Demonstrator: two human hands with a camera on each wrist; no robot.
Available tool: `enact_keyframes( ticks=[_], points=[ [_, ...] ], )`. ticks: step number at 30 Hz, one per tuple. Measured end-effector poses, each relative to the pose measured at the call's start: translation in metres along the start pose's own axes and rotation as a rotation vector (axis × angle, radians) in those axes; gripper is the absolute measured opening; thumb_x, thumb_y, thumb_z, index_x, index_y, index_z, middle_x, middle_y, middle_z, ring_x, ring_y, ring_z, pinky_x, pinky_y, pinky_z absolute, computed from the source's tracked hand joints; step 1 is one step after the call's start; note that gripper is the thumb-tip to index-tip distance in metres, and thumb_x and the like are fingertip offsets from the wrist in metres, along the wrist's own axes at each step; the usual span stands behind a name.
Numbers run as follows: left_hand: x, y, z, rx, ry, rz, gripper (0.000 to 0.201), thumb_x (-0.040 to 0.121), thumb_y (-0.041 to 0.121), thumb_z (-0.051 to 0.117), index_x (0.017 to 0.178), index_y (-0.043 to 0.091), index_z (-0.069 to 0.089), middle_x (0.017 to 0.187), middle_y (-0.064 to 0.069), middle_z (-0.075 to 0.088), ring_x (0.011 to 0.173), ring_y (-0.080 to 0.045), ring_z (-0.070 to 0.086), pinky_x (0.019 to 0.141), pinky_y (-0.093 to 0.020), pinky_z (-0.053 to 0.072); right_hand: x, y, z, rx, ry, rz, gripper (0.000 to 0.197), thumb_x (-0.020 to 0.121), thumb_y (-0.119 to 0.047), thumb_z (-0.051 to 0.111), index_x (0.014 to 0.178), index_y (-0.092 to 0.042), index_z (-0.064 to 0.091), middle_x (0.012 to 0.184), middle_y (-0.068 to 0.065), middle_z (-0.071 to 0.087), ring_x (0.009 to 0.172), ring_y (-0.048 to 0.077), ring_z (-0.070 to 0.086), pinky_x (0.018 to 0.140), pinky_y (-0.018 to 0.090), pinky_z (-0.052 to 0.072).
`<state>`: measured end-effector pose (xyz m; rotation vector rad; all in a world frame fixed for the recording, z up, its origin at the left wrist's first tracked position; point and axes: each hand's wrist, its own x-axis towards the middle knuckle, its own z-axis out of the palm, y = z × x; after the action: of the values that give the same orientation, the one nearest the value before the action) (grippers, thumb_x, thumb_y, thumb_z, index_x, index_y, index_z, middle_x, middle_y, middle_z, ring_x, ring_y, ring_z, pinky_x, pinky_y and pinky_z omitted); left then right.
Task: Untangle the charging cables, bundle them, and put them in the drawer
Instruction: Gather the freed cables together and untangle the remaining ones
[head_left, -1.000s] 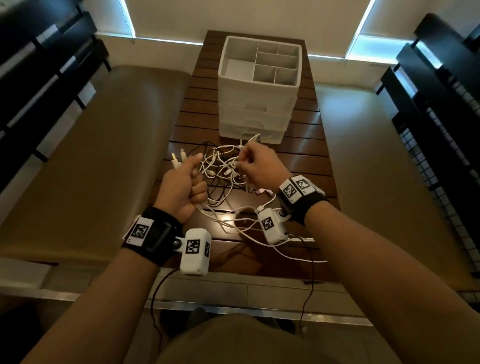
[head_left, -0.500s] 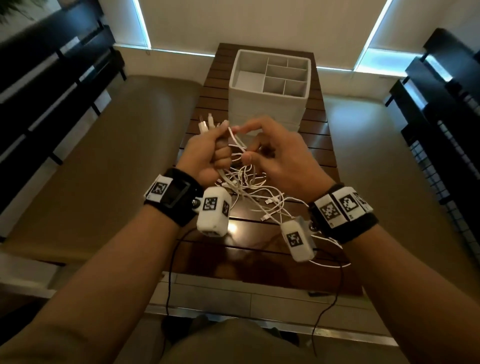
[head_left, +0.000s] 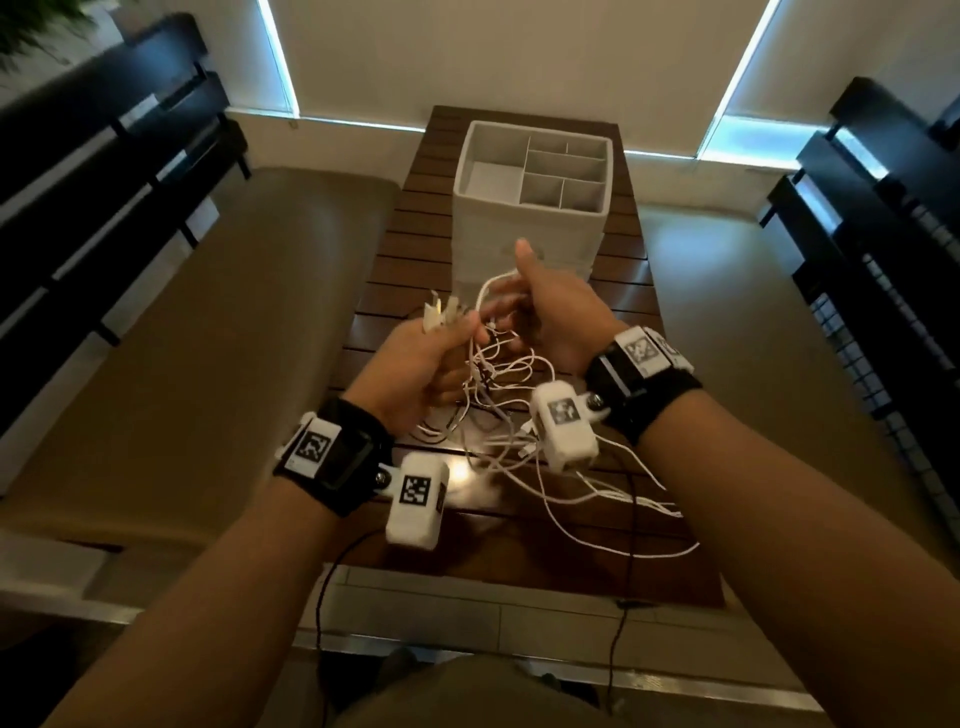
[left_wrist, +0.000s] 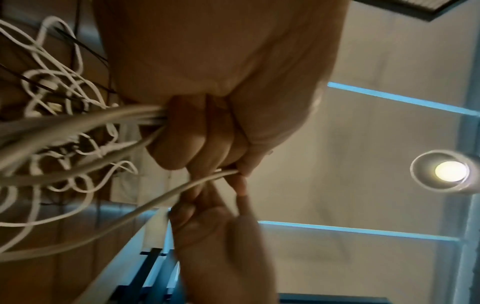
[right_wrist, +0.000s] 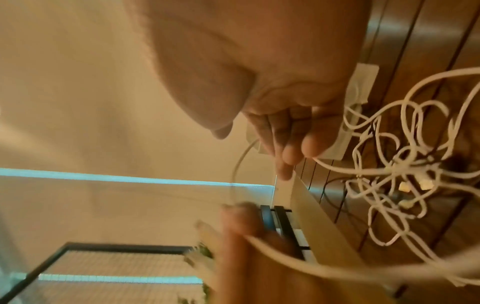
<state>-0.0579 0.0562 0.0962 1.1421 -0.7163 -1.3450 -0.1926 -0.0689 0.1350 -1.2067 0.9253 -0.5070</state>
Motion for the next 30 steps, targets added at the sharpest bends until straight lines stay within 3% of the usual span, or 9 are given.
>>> enact_keyframes(
  ticks=[3, 6, 8, 10, 15, 18, 20, 25, 30],
  points=[
    [-0.015, -0.039, -0.004, 0.016, -0.032, -0.101, 0.028, 0.106, 0.033, 0.057, 0.087, 0.015, 0.067, 0.055, 0.009, 0.03, 0.042, -0.006, 0.023, 0.037, -0.018, 0.022, 0.011, -0.021, 0.01, 0.221, 0.047, -0.113, 0.051, 0.11, -0.045, 0.043, 0.128, 0.001, 0.057, 0.102, 0.015, 0.072, 0.079, 0.02, 0.067, 0.074, 0.035, 0.055],
    [-0.025, -0.062, -0.005, -0.022, -0.05, -0.187, 0.027, 0.106, 0.033, 0.055, 0.093, 0.012, 0.067, 0.056, 0.007, 0.026, 0.042, -0.006, 0.021, 0.039, -0.02, 0.017, 0.009, -0.041, 0.014, 0.293, 0.016, -0.147, 0.043, 0.112, -0.035, 0.041, 0.135, -0.001, 0.054, 0.087, 0.006, 0.066, 0.07, 0.014, 0.057, 0.065, 0.028, 0.049],
    [-0.025, -0.064, -0.007, -0.051, -0.039, -0.178, 0.03, 0.107, 0.035, 0.055, 0.098, 0.012, 0.071, 0.058, 0.006, 0.025, 0.043, -0.006, 0.02, 0.041, -0.022, 0.015, 0.002, -0.048, 0.015, 0.206, -0.01, -0.201, 0.039, 0.111, -0.032, 0.043, 0.129, -0.002, 0.059, 0.074, 0.001, 0.058, 0.055, 0.011, 0.044, 0.048, 0.024, 0.036],
    [-0.02, -0.055, -0.01, -0.161, -0.009, -0.129, 0.034, 0.107, 0.039, 0.054, 0.107, 0.011, 0.074, 0.058, 0.008, 0.025, 0.042, -0.005, 0.022, 0.038, -0.02, 0.019, -0.008, -0.053, 0.017, 0.094, -0.079, -0.274, 0.038, 0.111, -0.031, 0.045, 0.129, -0.001, 0.06, 0.066, 0.0, 0.048, 0.049, 0.011, 0.033, 0.043, 0.025, 0.024],
    [-0.008, 0.013, 0.003, -0.411, -0.041, 0.036, 0.052, 0.106, 0.056, 0.038, 0.121, 0.015, 0.068, 0.044, 0.011, 0.031, 0.033, -0.001, 0.025, 0.032, -0.015, 0.022, -0.044, -0.048, 0.012, -0.315, -0.334, -0.405, 0.029, 0.109, -0.025, 0.051, 0.122, -0.004, 0.066, 0.063, 0.004, 0.048, 0.052, 0.027, 0.037, 0.045, 0.025, 0.028],
    [0.002, 0.046, 0.008, -0.461, -0.061, 0.102, 0.054, 0.109, 0.056, 0.034, 0.12, 0.015, 0.067, 0.041, 0.01, 0.037, 0.032, -0.003, 0.021, 0.032, -0.013, 0.025, -0.059, -0.035, 0.004, -0.558, -0.429, -0.436, 0.021, 0.107, -0.021, 0.057, 0.11, -0.004, 0.069, 0.06, 0.0, 0.057, 0.05, 0.014, 0.048, 0.053, 0.024, 0.041],
    [0.01, 0.056, 0.005, -0.492, -0.09, 0.11, 0.048, 0.111, 0.05, 0.036, 0.115, 0.014, 0.068, 0.042, 0.009, 0.03, 0.036, -0.005, 0.015, 0.031, -0.015, 0.026, -0.067, -0.029, -0.006, -0.629, -0.433, -0.425, 0.018, 0.106, -0.02, 0.059, 0.107, -0.004, 0.069, 0.06, 0.003, 0.058, 0.049, 0.011, 0.049, 0.053, 0.022, 0.042],
    [0.013, 0.055, -0.006, -0.451, -0.062, 0.107, 0.035, 0.11, 0.04, 0.044, 0.098, 0.016, 0.064, 0.044, 0.011, 0.029, 0.033, -0.002, 0.025, 0.032, -0.017, 0.023, -0.09, -0.023, -0.045, -0.693, -0.418, -0.37, 0.017, 0.106, -0.024, 0.057, 0.105, -0.01, 0.068, 0.066, 0.007, 0.06, 0.051, 0.012, 0.051, 0.054, 0.014, 0.044],
    [0.013, 0.041, -0.032, -0.556, 0.139, 0.12, 0.037, 0.111, 0.043, 0.043, 0.084, 0.02, 0.056, 0.042, 0.009, 0.028, 0.032, -0.002, 0.025, 0.031, -0.017, 0.022, -0.097, 0.012, -0.079, -1.001, -0.634, 0.006, 0.013, 0.102, -0.029, 0.064, 0.098, -0.019, 0.071, 0.076, 0.003, 0.07, 0.06, 0.013, 0.063, 0.059, 0.026, 0.052]
  ],
)
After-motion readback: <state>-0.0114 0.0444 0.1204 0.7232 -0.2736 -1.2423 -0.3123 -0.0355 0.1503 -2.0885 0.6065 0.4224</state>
